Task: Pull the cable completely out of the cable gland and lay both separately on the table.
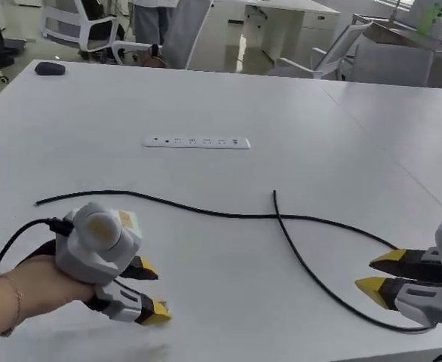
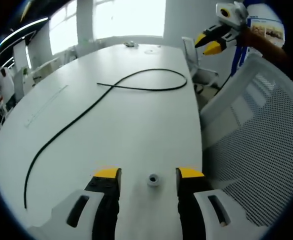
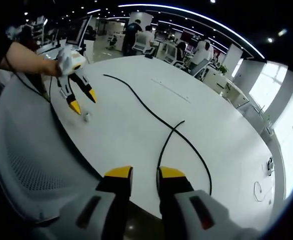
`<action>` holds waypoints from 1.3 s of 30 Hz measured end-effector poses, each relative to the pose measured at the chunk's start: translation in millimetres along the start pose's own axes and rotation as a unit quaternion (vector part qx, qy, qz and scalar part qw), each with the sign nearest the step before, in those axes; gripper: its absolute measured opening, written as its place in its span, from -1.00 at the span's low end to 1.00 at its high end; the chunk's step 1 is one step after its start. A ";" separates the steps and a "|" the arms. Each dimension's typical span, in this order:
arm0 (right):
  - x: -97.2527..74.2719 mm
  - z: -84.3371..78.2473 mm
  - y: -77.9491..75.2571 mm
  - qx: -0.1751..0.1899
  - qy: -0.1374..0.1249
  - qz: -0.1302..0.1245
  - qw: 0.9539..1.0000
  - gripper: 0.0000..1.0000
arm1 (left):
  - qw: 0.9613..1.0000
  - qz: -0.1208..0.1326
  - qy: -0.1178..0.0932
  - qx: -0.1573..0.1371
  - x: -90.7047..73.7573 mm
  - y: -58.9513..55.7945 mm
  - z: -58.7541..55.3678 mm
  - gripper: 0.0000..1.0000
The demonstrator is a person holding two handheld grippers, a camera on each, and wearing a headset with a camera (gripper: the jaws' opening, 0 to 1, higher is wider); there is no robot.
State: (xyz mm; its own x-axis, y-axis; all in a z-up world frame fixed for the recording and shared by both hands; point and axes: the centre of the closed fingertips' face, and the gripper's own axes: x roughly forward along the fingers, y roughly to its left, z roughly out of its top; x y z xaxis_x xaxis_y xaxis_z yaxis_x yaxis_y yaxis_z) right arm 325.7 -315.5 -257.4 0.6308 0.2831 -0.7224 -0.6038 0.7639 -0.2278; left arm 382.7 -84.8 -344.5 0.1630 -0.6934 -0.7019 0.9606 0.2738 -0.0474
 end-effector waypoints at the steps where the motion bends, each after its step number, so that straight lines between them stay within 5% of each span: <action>1: 3.3 1.2 0.4 -0.001 -0.001 0.006 1.000 -0.59 | 1.000 0.009 -0.001 0.005 -11.5 1.5 5.5 -0.06; 3: 9.4 3.4 1.4 -0.001 0.000 0.020 1.000 -0.57 | 0.999 0.028 0.002 0.020 -35.2 2.4 15.0 -0.08; 5: 15.7 7.5 2.9 -0.005 -0.003 0.035 0.999 -0.55 | 0.997 0.056 -0.024 0.048 -62.9 1.5 35.8 -0.08; 7: 22.3 10.4 4.8 -0.011 -0.002 0.052 0.999 -0.54 | 0.997 0.064 -0.045 0.025 -88.6 -3.9 47.2 -0.05; 12: 33.9 16.2 8.0 -0.019 -0.001 0.084 0.996 -0.53 | 0.996 0.072 -0.043 -0.015 -137.3 -24.3 44.8 -0.12; 14: 37.8 17.7 8.9 -0.015 -0.001 0.090 0.996 -0.51 | 0.992 0.104 -0.055 -0.050 -150.5 -20.9 41.8 -0.19; 17: 41.5 18.7 14.6 -0.016 0.001 0.104 0.995 -0.50 | 0.978 0.158 -0.093 -0.099 -166.7 -15.9 34.8 -0.20; 22: 45.2 19.6 25.6 0.003 0.000 0.127 0.992 -0.49 | 0.965 0.196 -0.097 -0.143 -177.2 -17.7 4.7 -0.12; 24: 46.5 17.9 34.8 0.025 -0.004 0.139 0.990 -0.49 | 0.951 0.223 -0.117 -0.179 -180.9 -12.5 -6.3 -0.11; 26: 45.7 15.4 46.1 0.049 -0.011 0.155 0.987 -0.49 | 0.948 0.230 -0.103 -0.195 -178.5 -14.8 -21.8 -0.04; 28: 45.5 10.0 57.7 0.087 -0.015 0.170 0.981 -0.48 | 0.940 0.262 -0.080 -0.203 -179.1 -9.6 -40.4 0.10; 31: 45.1 0.9 66.1 0.115 -0.017 0.179 0.977 -0.52 | 0.939 0.270 -0.063 -0.204 -175.5 -12.2 -55.1 0.12; 34: 42.4 -1.8 71.7 0.140 -0.020 0.190 0.972 -0.52 | 0.932 0.253 -0.087 -0.245 -168.8 -20.1 -59.1 0.16; 39: 42.7 -3.7 73.6 0.174 -0.020 0.195 0.965 -0.49 | 0.925 0.261 -0.109 -0.254 -170.9 -19.9 -58.5 0.12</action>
State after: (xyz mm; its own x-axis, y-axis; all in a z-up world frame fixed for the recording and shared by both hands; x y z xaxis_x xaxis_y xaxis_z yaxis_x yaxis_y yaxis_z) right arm 306.4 -249.4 -307.4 0.4101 0.6055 -0.6821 -0.6039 0.7407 0.2944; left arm 322.5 67.3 -265.1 0.6691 -0.4811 -0.5664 0.5183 0.8483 -0.1082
